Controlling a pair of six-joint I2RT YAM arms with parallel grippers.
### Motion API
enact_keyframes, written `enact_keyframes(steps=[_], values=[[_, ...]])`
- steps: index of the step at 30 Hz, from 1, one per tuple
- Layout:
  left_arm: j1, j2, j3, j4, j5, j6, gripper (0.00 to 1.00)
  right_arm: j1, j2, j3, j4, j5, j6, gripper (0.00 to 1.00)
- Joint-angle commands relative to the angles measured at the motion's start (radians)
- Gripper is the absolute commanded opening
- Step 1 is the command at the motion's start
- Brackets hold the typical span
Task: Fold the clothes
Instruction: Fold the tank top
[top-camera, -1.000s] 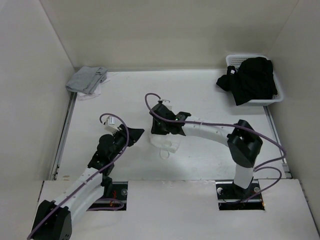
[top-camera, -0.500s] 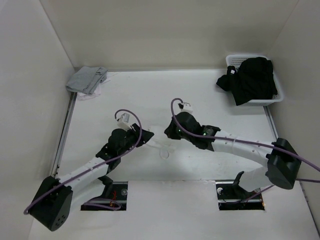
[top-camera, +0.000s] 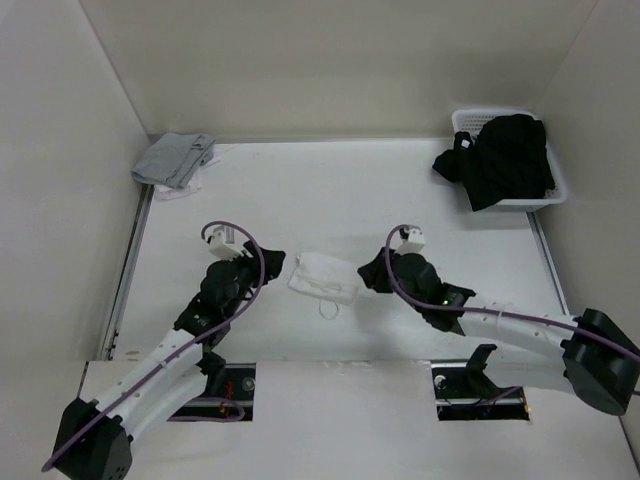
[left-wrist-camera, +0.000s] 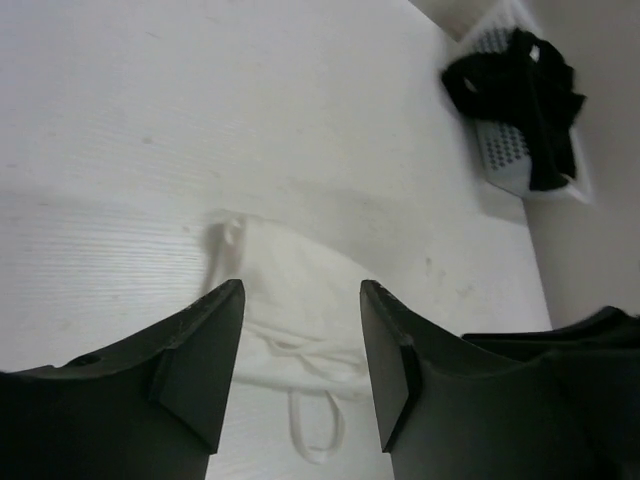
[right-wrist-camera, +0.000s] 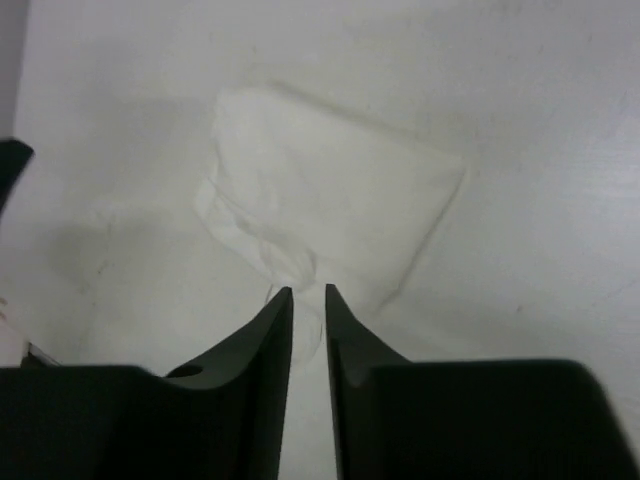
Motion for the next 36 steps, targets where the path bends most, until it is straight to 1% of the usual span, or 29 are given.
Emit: enact_keyframes(steps=[1, 3, 5, 7, 9, 12, 15, 19, 24, 36], values=[[0.068, -0.027, -0.012, -0.156, -0.068, 0.051, 0.5, -0.102, -0.06, 0.005, 0.181, 0.044, -0.061, 0.35], [0.116, -0.028, 0.0, -0.212, -0.053, 0.052, 0.53, -0.194, -0.081, 0.026, 0.179, 0.034, -0.071, 0.5], [0.145, -0.021, 0.013, -0.243, -0.041, 0.052, 0.54, -0.286, -0.103, 0.042, 0.188, 0.02, -0.099, 0.63], [0.176, -0.013, 0.022, -0.266, -0.038, 0.045, 0.55, -0.368, -0.126, 0.039, 0.214, 0.012, -0.148, 0.7], [0.209, -0.005, 0.026, -0.277, -0.038, 0.041, 0.56, -0.445, -0.144, 0.001, 0.254, 0.017, -0.167, 0.73], [0.257, 0.021, 0.04, -0.279, -0.032, 0.033, 0.57, -0.508, -0.136, -0.085, 0.334, 0.012, -0.122, 0.75], [0.286, 0.059, 0.056, -0.263, -0.027, 0.027, 0.57, -0.531, -0.075, -0.136, 0.408, 0.001, -0.075, 0.75], [0.295, 0.091, 0.065, -0.237, -0.027, 0.024, 0.57, -0.541, -0.037, -0.118, 0.415, -0.055, -0.067, 0.75], [0.292, 0.105, 0.066, -0.225, -0.027, 0.024, 0.57, -0.541, -0.015, -0.107, 0.408, -0.081, -0.064, 0.75], [0.283, 0.148, 0.057, -0.17, 0.001, 0.021, 0.57, -0.55, -0.001, -0.104, 0.408, -0.088, -0.062, 0.75]])
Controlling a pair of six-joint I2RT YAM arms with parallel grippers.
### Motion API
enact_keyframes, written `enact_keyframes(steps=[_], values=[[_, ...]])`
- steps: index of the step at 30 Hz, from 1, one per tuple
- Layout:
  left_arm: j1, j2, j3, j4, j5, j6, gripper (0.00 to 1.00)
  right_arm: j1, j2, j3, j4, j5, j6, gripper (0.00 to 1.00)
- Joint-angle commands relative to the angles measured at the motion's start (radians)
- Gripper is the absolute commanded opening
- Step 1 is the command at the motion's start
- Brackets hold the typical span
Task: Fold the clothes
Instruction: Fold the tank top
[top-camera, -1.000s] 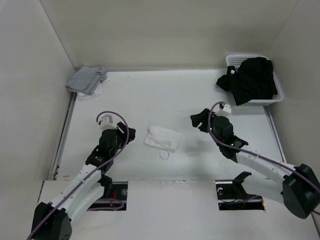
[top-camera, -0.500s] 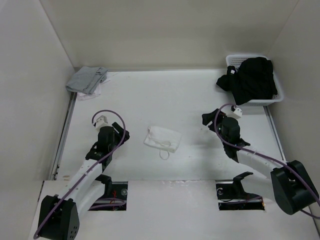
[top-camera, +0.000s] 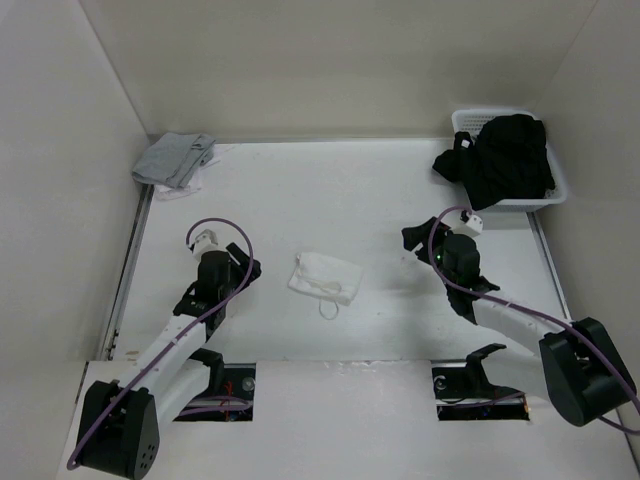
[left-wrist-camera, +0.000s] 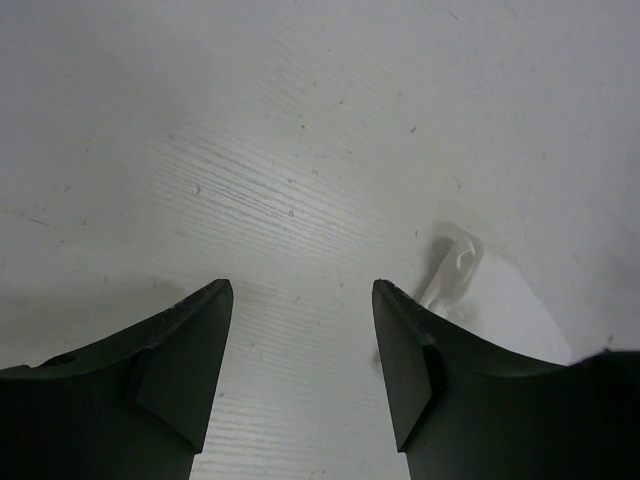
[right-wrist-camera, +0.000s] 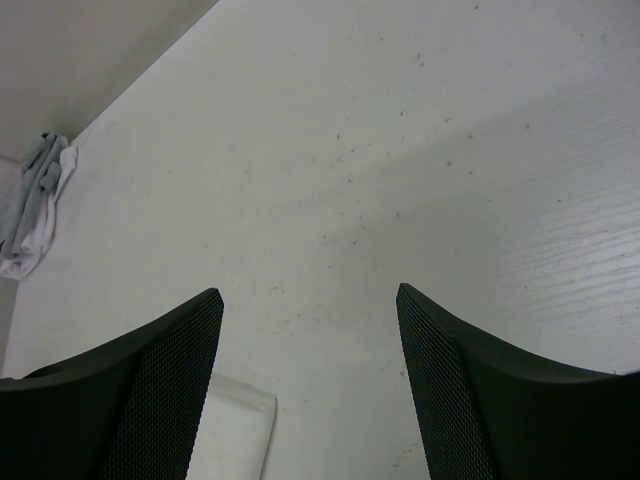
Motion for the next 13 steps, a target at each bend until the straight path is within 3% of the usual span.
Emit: enact_keyframes(steps=[1, 13], values=[[-0.005, 0.005, 0.038, 0.062, 0.022, 0.0, 0.57, -0.007, 0.01, 0.027, 0.071, -0.013, 0.007, 0.75], [-0.015, 0.025, 0.029, 0.085, 0.047, 0.011, 0.57, -0.011, 0.004, 0.024, 0.071, -0.016, 0.007, 0.75]])
